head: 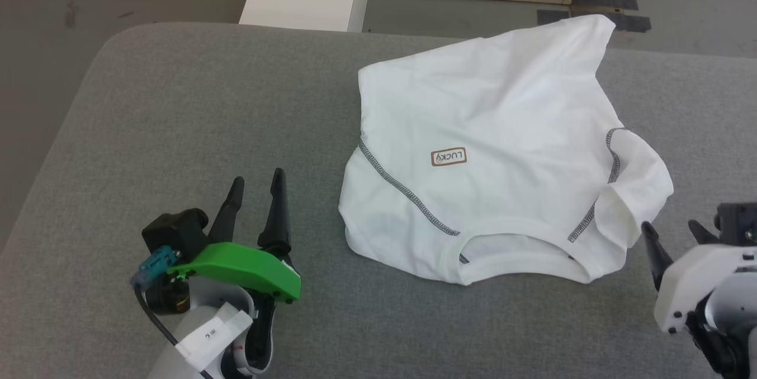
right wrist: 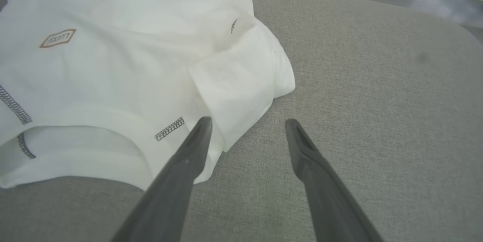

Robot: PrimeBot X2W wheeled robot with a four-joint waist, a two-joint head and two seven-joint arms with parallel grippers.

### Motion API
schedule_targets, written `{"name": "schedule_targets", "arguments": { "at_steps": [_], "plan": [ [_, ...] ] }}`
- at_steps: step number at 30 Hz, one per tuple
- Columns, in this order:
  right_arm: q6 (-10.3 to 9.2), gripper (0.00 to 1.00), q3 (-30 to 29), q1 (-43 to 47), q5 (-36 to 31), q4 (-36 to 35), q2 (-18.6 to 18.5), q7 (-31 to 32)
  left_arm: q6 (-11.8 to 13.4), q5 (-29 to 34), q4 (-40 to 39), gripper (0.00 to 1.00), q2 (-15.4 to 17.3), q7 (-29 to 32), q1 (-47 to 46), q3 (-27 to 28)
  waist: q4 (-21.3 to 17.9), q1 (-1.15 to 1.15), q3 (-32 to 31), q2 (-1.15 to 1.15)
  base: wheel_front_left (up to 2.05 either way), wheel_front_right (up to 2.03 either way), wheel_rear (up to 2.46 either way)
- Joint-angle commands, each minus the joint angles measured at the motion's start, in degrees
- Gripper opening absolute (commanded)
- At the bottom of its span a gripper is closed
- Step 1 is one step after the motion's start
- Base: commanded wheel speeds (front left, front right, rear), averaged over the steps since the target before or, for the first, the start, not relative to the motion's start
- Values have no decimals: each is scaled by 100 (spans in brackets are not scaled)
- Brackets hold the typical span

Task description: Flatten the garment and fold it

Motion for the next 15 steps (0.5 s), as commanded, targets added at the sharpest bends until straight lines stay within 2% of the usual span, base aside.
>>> {"name": "schedule_targets", "arguments": {
  "at_steps": [1,11,12,13,15],
  "plan": [
    [-8,100,79,-237,-78,87,-24,25,14,-13,-21,100,20,5,-14,-9,26,1,88,54,0,0,0],
    [-8,100,398,-852,-268,801,-152,179,5,-29,8,100,1,4,-131,-48,115,1,264,54,0,0,0],
    [-8,45,390,-875,-269,850,-164,194,5,-30,11,100,1,2,-137,-51,122,1,280,54,0,0,0],
    [-8,1,386,-892,-268,864,-167,189,6,-29,13,100,2,1,-145,-54,124,1,292,54,0,0,0],
    [-8,0,391,-886,-231,900,-166,245,7,-27,25,100,5,-7,-153,-59,122,1,291,54,0,0,0]
  ]
}}
